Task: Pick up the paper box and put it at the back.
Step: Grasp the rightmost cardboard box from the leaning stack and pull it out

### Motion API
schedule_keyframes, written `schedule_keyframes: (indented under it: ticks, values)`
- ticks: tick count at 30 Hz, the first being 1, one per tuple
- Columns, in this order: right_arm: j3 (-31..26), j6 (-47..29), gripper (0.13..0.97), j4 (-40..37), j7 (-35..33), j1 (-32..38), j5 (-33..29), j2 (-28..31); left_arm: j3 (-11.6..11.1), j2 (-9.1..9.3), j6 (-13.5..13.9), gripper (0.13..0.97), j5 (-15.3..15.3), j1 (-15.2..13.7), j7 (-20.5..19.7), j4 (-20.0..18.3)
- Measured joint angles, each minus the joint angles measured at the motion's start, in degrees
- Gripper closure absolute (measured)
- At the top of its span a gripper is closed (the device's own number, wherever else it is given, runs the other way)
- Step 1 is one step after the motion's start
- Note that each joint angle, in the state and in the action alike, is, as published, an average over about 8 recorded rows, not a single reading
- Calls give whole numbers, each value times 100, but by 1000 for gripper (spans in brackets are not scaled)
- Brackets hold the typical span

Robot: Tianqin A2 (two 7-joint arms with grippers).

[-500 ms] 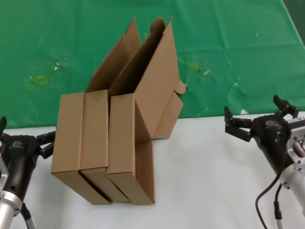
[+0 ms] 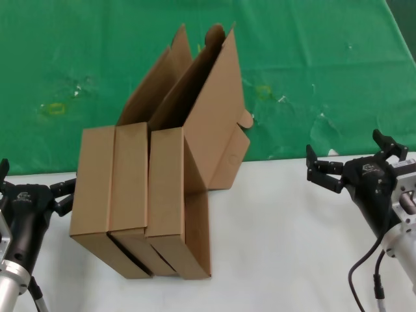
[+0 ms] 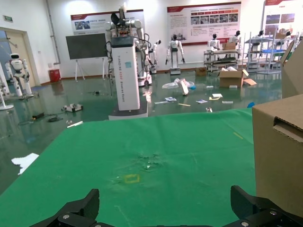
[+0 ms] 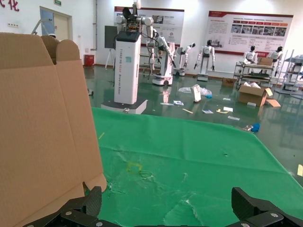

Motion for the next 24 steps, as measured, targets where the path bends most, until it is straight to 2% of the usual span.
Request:
schedule_keyframes:
  ticks: [14,24]
  values:
    - [0,0,129,0,0,0,0,0,0,0,0,136,0,0,0,0]
    - [0,0,129,0,0,0,0,0,0,0,0,218,0,0,0,0]
